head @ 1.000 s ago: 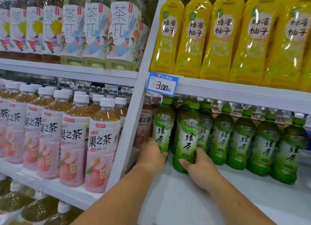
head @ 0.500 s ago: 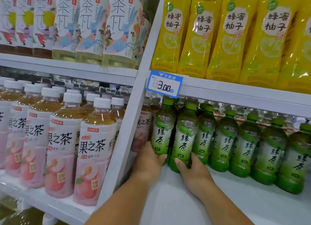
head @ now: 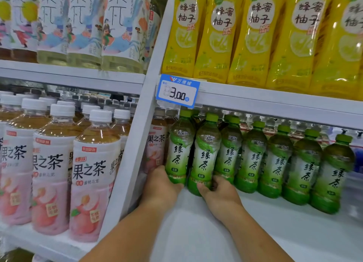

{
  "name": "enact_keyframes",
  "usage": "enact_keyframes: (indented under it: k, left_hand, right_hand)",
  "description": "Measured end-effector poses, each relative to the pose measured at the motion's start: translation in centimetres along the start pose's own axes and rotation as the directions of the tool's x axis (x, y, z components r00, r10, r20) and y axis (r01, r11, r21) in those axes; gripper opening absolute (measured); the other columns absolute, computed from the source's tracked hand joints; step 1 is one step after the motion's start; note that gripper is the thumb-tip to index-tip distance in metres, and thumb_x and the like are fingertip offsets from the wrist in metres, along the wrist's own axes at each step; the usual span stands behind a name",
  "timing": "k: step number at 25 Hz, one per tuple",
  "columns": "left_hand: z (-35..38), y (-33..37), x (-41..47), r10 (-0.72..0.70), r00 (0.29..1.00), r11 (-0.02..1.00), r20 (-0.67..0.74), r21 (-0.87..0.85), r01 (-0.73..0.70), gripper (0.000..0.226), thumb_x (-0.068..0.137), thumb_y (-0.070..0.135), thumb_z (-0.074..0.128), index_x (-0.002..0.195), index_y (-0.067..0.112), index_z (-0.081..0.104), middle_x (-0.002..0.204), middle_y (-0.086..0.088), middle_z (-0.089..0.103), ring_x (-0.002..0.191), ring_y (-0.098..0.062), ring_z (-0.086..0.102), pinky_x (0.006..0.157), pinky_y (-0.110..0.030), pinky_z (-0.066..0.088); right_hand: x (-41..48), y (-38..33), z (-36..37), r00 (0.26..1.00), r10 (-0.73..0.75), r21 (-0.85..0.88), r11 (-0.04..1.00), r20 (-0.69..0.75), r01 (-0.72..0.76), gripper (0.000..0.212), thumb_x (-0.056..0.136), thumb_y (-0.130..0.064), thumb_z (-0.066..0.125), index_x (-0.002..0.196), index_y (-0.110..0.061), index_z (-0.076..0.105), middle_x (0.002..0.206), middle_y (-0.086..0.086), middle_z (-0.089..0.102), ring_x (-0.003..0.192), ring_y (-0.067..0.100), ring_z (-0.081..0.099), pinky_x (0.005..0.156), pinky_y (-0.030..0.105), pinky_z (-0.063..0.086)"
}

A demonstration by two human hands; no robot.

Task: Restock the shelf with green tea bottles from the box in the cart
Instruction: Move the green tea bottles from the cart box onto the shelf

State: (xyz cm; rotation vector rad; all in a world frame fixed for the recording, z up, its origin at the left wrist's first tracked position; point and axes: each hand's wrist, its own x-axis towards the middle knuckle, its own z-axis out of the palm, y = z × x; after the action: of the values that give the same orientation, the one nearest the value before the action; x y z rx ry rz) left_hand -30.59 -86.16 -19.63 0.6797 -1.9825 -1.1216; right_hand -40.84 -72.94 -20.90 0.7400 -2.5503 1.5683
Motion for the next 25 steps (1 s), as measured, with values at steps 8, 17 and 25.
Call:
enact_keyframes:
  k: [8, 17, 25]
  left_hand:
    - [-0.1, 0.1, 0.0, 0.01, 1.0, 1.0, 0.008, -0.018, -0.01, 0.021, 0.073, 0.017, 0.087, 0.076, 0.024, 0.067, 0.088, 0.002, 0.076, 0.083, -0.019, 0.071, 0.077, -0.028, 0.055]
    - [-0.8, 0.9, -1.2, -0.003, 0.999, 1.0, 0.043, 0.013, 0.002, 0.02, 0.081, 0.023, 0.076, 0.097, 0.022, 0.063, 0.097, 0.0, 0.07, 0.091, -0.025, 0.065, 0.077, -0.031, 0.049]
    - [-4.1, 1.6, -5.8, 0.0, 0.982, 0.999, 0.188, -0.047, 0.009, 0.021, 0.096, 0.034, 0.057, 0.1, 0.017, 0.069, 0.097, 0.003, 0.074, 0.092, -0.02, 0.065, 0.082, -0.031, 0.05]
  right_hand:
    - [-0.1, 0.0, -0.2, 1.0, -0.012, 0.012, 1.0, -0.002, 0.012, 0.027, 0.083, -0.039, 0.076, 0.107, -0.027, 0.071, 0.097, -0.015, 0.073, 0.093, 0.01, 0.067, 0.089, 0.033, 0.054]
    - [-1.4, -1.5, -0.9, 1.0, 0.005, 0.064, 0.998, -0.022, -0.003, 0.037, 0.089, -0.032, 0.072, 0.122, -0.022, 0.061, 0.101, -0.013, 0.063, 0.094, 0.007, 0.061, 0.078, 0.022, 0.046]
    - [-6.7, -4.7, -3.9, 0.978, 0.19, 0.12, 0.973, 0.083, -0.199, 0.048, 0.092, -0.047, 0.062, 0.128, -0.016, 0.059, 0.1, 0.0, 0.061, 0.082, 0.017, 0.056, 0.062, 0.028, 0.042]
